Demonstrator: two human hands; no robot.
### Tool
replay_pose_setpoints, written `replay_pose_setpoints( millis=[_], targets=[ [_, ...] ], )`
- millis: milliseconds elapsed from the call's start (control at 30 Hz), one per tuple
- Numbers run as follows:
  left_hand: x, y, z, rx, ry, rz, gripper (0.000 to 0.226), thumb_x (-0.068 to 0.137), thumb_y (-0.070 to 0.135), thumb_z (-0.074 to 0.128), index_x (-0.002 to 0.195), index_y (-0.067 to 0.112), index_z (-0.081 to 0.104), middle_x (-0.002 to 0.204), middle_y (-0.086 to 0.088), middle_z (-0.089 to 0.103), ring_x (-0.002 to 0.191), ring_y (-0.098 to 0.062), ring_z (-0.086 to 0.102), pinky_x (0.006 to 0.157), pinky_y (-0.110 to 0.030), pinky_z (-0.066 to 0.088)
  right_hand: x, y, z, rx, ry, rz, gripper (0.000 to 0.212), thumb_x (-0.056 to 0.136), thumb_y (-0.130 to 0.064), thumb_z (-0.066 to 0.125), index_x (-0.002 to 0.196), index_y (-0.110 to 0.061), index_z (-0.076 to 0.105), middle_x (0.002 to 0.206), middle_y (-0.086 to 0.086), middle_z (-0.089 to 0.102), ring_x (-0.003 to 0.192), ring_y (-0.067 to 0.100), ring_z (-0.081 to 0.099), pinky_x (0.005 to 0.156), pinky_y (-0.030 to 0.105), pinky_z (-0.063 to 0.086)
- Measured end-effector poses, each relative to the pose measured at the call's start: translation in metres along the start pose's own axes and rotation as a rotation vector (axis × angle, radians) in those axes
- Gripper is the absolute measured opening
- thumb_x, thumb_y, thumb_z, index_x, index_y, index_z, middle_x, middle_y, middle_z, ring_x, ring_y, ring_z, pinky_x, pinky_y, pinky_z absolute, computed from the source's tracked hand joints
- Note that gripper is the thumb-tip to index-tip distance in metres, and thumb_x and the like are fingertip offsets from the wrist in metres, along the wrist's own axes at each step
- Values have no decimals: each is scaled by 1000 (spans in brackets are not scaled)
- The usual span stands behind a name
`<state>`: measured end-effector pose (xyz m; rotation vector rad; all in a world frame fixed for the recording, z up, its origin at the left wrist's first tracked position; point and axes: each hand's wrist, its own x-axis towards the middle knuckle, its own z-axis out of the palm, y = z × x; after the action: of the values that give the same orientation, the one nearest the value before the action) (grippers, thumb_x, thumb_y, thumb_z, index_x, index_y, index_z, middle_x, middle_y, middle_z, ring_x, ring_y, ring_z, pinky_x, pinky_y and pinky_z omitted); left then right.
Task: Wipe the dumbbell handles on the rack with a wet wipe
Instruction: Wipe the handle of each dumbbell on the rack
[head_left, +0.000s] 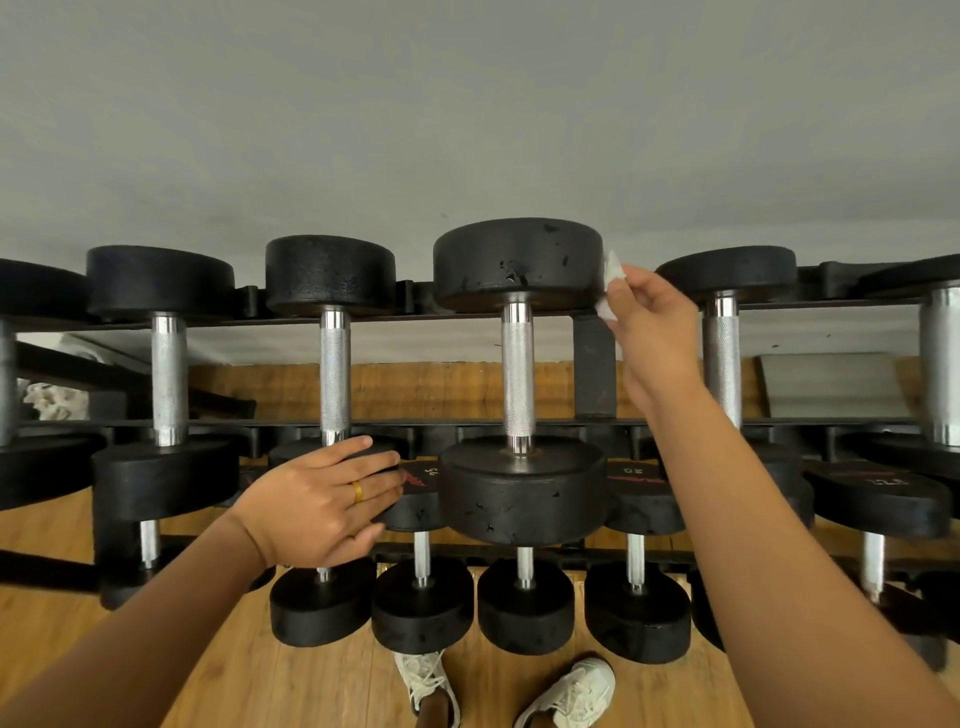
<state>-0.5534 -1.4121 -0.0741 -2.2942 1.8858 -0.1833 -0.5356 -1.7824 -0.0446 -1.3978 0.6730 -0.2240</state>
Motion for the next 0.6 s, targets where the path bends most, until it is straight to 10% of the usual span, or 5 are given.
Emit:
replay_pose_setpoints(
  millis=[600],
  targets=[
    [-1,0,0,-2,-23,2,54,108,41,32,116,15,79,123,-3,74,125,-23,65,120,-43,27,2,-25,5,-146,77,-186,28,95,-15,68,122,-9,70,108,-8,73,103,-2,67,87,11,51]
  ],
)
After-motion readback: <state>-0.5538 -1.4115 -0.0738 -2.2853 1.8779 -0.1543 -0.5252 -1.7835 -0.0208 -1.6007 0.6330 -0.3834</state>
